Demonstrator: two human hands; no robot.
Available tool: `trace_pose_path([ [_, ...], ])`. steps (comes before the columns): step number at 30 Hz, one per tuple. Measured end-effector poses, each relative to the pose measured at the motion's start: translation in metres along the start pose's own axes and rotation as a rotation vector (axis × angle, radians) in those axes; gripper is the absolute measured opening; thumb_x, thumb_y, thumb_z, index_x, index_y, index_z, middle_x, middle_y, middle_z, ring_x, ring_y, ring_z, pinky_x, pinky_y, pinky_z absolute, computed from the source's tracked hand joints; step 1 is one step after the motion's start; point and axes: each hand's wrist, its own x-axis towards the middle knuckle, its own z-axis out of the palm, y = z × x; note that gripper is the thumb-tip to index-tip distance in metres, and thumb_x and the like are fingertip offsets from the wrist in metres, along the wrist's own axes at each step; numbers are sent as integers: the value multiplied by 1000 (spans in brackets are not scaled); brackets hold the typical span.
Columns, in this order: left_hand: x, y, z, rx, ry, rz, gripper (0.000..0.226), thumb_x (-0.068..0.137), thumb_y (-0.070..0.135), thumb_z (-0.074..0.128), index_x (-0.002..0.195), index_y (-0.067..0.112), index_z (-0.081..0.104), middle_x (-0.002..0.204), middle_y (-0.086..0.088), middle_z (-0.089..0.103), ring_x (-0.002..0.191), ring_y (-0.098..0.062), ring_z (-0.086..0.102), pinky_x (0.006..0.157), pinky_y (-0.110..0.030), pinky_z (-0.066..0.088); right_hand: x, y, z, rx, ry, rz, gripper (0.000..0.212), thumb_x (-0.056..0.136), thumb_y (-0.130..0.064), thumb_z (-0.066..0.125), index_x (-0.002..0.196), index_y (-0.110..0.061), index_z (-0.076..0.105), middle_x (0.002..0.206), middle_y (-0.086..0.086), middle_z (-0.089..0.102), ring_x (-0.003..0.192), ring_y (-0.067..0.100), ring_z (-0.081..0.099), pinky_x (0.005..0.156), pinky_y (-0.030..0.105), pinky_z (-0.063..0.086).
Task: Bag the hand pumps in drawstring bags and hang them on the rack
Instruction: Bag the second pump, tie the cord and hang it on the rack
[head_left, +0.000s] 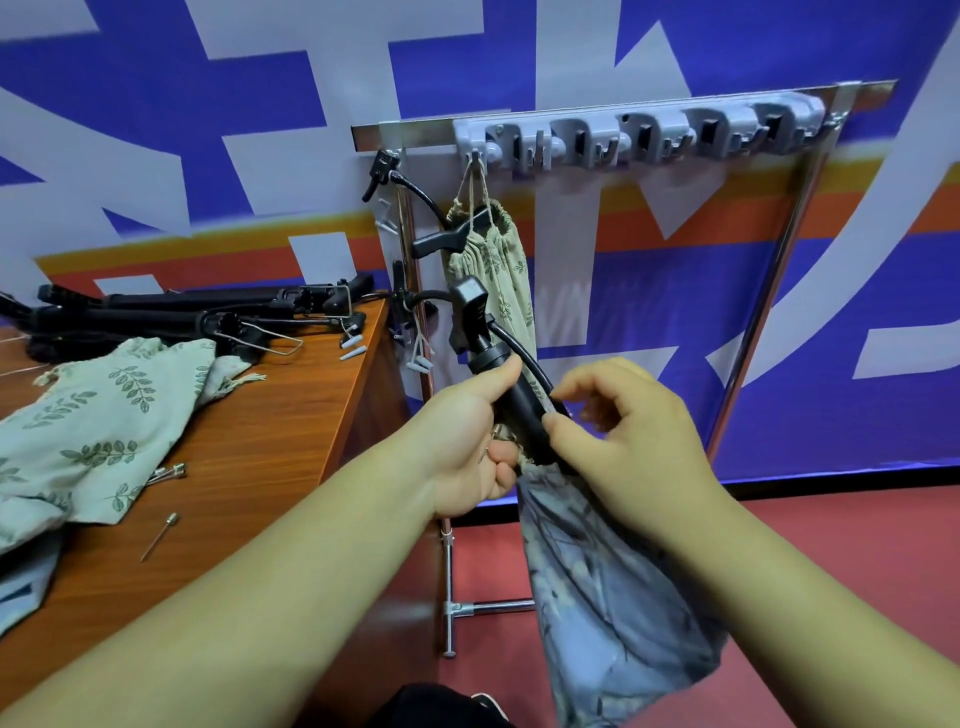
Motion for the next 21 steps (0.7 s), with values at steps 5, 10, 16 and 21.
trace_pose_path([
  [5,4,-7,0,28,20,76,32,89,58,63,98,27,68,80,5,51,50,-8,22,54,-25,15,-6,19,-6,287,-318,299,40,86,-40,74,114,-41,46,120,-22,58,106,1,61,94,27,50],
  [10,5,-4,-3,23,8,195,32,88,53,66,102,24,63,83,3,51,52,-7,21,60,-29,12,-11,35,-15,435,-559,277,51,86,-40,71,124,-33,39,126,-3,64,105,41,64,96,54,52],
  [16,4,-4,-4,93,-30,258,24,94,42,62,95,19,55,67,5,48,45,-4,22,44,-17,17,-7,28,-30,407,-649,199,41,85,-35,72,98,-28,34,105,23,60,68,21,43,65,36,42],
  [21,3,-3,-2,91,52,296,21,96,39,62,83,23,57,71,3,45,43,-4,22,41,-17,16,-10,20,-30,387,-629,105,38,88,-35,69,103,-24,36,96,10,59,78,20,49,74,40,48],
])
